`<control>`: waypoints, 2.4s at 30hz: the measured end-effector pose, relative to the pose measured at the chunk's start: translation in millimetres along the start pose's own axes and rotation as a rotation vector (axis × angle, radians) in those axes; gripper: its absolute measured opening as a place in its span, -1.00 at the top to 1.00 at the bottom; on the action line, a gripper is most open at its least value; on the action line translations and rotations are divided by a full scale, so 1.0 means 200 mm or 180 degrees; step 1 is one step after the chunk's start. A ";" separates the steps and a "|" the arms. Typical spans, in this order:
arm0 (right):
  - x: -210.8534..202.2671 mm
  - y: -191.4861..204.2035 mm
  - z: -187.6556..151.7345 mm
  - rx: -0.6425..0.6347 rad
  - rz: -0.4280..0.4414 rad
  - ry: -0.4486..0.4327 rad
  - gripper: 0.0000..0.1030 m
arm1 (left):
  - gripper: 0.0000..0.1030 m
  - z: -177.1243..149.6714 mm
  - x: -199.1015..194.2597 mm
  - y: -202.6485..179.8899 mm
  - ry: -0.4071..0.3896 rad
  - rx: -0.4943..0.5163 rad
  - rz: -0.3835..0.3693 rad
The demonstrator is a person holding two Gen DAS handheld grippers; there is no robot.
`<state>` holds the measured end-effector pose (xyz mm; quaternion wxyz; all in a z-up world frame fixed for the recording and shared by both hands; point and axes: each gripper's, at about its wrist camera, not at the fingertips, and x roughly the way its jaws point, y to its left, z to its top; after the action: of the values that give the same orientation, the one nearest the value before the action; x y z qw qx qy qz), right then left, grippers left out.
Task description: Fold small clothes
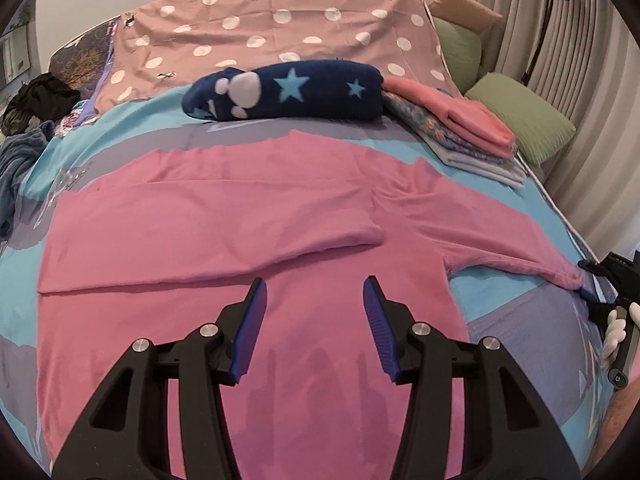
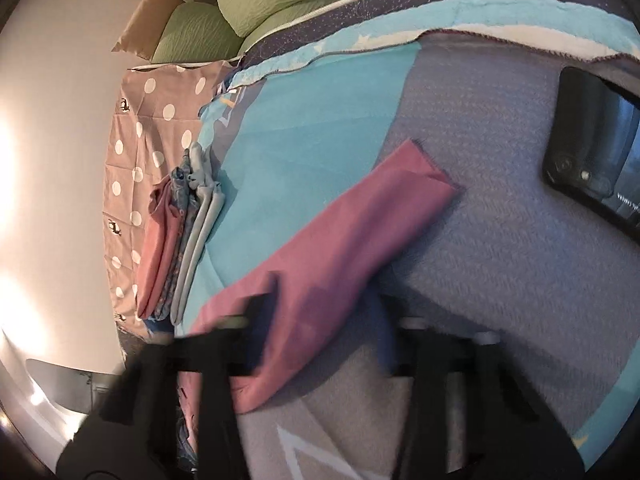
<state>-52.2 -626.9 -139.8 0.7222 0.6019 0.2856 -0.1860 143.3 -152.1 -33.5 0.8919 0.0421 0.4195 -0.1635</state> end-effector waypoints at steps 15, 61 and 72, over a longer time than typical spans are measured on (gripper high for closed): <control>-0.04 1.02 -0.28 -0.1631 0.1231 0.0125 0.80 | 0.02 0.12 -0.05 0.16 -0.0238 -0.0501 -0.0264; 0.25 1.18 -1.17 -0.3352 0.0002 0.0418 0.12 | 0.94 0.46 -0.40 1.02 -0.0595 -0.0300 -0.0466; 0.48 1.24 -1.39 -0.3820 -0.0189 0.0609 0.07 | 0.59 0.12 -0.12 1.56 -0.0144 -0.1104 -0.0250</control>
<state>120.1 -296.4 -42.3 0.9011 0.0956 0.4209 0.0424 248.6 143.2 -18.6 0.8879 -0.1324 0.4226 -0.1242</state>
